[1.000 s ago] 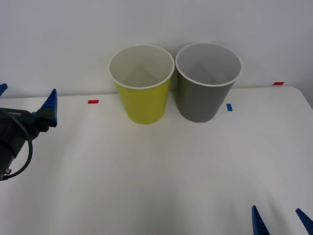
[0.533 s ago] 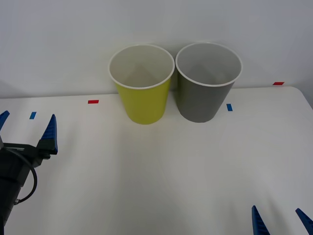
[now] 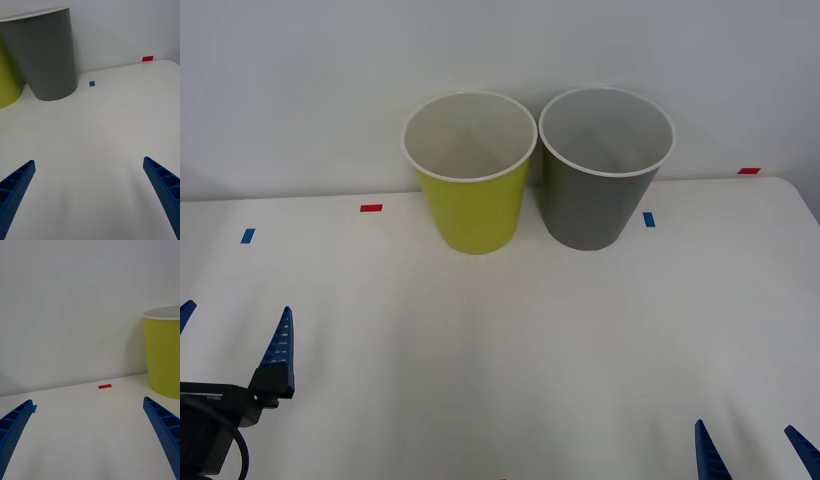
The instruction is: Put cans in the gray bin and PET bottles in the light green bin.
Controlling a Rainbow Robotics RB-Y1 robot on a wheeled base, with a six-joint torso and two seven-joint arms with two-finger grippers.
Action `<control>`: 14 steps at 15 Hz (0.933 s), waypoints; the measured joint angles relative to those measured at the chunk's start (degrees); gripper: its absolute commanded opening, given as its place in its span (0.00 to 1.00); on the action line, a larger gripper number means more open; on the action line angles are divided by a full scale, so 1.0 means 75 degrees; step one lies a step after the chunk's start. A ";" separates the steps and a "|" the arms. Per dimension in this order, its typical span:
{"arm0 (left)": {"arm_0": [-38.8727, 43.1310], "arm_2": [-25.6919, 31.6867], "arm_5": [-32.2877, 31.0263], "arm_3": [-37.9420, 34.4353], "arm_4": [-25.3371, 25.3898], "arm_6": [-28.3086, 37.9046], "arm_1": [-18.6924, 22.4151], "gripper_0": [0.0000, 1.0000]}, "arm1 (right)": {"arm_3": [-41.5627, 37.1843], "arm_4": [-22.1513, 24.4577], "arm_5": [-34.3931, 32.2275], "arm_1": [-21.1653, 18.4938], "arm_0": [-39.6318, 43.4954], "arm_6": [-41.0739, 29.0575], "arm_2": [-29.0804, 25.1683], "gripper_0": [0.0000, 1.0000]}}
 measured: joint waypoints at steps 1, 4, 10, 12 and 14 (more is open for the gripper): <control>0.0126 -0.0080 -0.0468 0.0213 -0.0086 0.0028 0.0029 1.00 | 0.0000 0.0000 0.0000 0.0000 0.0000 0.0000 0.0000 1.00; 0.0797 -0.0258 -0.1323 0.0566 -0.0406 0.0210 0.0086 1.00 | 0.0000 0.0000 0.0000 0.0000 0.0000 0.0000 0.0000 1.00; 0.1612 -0.0357 -0.1939 0.0583 -0.1239 0.1174 0.0054 1.00 | 0.0000 0.0000 0.0000 0.0000 0.0000 0.0000 0.0000 1.00; 0.1659 -0.0357 -0.1945 0.0583 -0.1261 0.1174 0.0054 1.00 | 0.0000 0.0000 0.0000 0.0000 0.0000 0.0000 0.0000 1.00; 0.1718 -0.0355 -0.1945 0.0621 -0.1275 0.1127 0.0048 1.00 | 0.0000 0.0000 0.0000 0.0000 0.0000 0.0000 0.0000 1.00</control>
